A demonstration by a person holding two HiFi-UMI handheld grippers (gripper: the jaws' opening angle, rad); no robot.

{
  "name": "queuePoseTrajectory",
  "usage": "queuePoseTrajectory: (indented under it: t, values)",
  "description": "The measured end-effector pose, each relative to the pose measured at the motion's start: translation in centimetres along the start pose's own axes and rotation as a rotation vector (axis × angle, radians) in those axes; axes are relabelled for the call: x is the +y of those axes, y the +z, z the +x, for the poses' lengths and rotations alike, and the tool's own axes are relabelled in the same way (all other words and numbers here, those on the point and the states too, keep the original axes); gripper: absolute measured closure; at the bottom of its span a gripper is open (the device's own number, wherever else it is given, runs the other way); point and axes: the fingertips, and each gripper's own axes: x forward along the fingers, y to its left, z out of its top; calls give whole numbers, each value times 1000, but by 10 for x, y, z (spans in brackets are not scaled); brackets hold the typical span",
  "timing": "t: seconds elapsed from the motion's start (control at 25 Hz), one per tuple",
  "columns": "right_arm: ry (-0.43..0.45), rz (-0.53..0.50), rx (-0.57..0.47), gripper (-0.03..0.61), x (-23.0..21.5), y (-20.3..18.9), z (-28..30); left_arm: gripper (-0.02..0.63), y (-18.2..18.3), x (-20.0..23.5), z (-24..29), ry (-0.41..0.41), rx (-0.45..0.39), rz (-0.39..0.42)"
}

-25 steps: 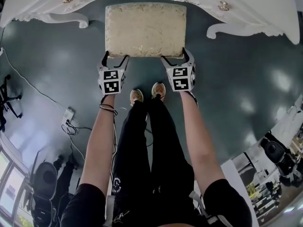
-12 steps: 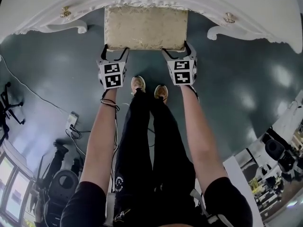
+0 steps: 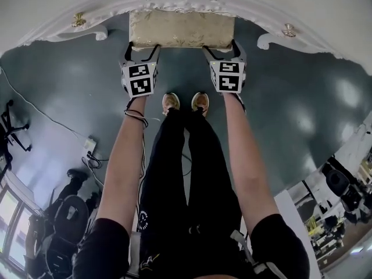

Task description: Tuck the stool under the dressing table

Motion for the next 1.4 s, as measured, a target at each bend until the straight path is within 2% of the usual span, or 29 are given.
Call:
queuePoseTrajectory:
  t: [0.12,0.28,0.44,0.72,1.4]
  values:
    - [-12,7,-5,132,-7,10,9,223,11,3,7,26,-9,-26]
    - [-27,26,-18,133,-12,22,19,224,21,11,17,79,-28,-122]
    - [-41,50,-26,133,-17,34,28,258,34,15,28,98,-49,-180]
    - [-54,136,-14,133,-27,43,38,245,46,17,41,85,-40,-169]
    - [-82,157,15,140,-33,51,46,238,58,21,55,70,8,-172]
